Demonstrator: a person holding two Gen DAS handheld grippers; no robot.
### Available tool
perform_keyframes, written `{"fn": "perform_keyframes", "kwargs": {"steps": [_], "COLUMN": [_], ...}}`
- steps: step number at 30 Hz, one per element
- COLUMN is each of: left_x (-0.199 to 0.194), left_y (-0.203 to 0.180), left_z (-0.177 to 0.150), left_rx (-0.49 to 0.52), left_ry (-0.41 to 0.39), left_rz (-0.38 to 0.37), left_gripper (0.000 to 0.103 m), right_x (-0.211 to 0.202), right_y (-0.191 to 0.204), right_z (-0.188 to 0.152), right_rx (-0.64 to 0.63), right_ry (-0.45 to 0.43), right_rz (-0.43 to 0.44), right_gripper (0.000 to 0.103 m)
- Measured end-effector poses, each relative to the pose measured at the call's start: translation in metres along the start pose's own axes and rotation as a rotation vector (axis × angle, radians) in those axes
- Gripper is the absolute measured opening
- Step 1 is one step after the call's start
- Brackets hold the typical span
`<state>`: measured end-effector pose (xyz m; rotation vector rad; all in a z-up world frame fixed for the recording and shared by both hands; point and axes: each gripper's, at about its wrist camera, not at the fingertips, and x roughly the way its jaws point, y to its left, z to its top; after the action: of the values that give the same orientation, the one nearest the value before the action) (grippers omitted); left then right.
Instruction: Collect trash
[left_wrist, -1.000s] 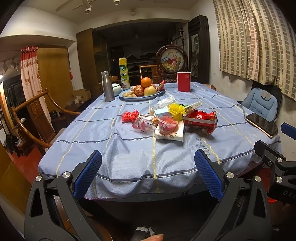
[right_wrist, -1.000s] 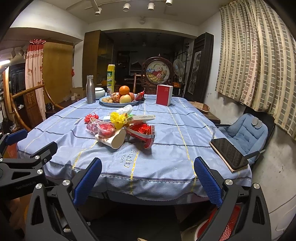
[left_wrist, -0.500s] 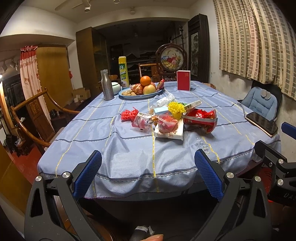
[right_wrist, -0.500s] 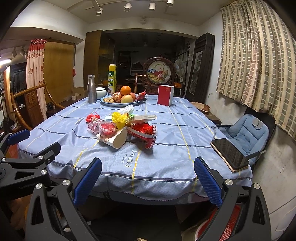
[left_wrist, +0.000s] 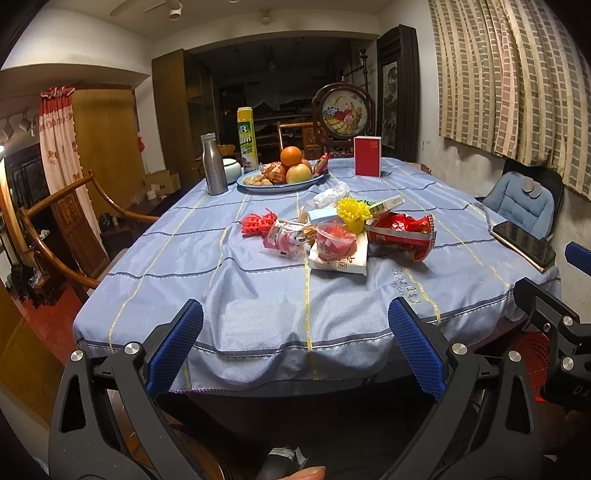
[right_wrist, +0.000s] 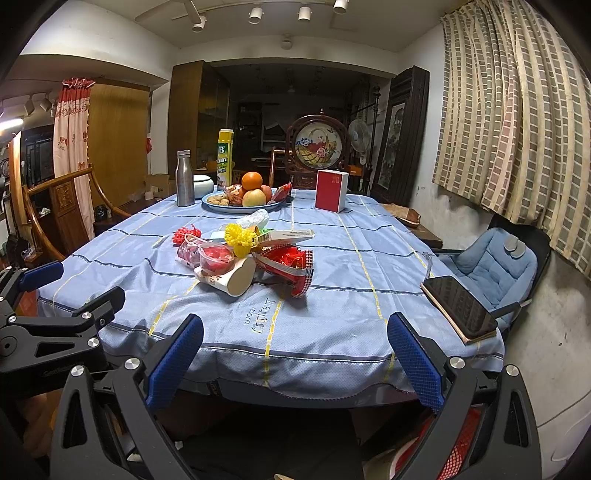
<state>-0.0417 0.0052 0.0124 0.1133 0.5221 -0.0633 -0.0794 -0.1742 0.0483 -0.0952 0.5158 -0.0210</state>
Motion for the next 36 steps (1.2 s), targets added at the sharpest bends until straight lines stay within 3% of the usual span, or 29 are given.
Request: {"fn": "perform_keyframes", "kwargs": {"steps": [27,36], "left_x": [0.002,0.019], "left_y": [0.001,0.003], "left_z": [-0.008,-0.013], "left_rx": [-0.001,-0.009], "left_ry": [0.009,0.055], "left_rz": [-0.002,-0.011], "left_gripper": [0.096,0.096], "right_x": [-0.001,0.015], "right_y": [0.002,0.0], "right_z": [-0.002,-0.008], "right_rx": [0.001,0.002], "right_ry": [0.001,0.035], "right_rz": [0.005,0.005], "right_gripper": [0.097,0.097]}}
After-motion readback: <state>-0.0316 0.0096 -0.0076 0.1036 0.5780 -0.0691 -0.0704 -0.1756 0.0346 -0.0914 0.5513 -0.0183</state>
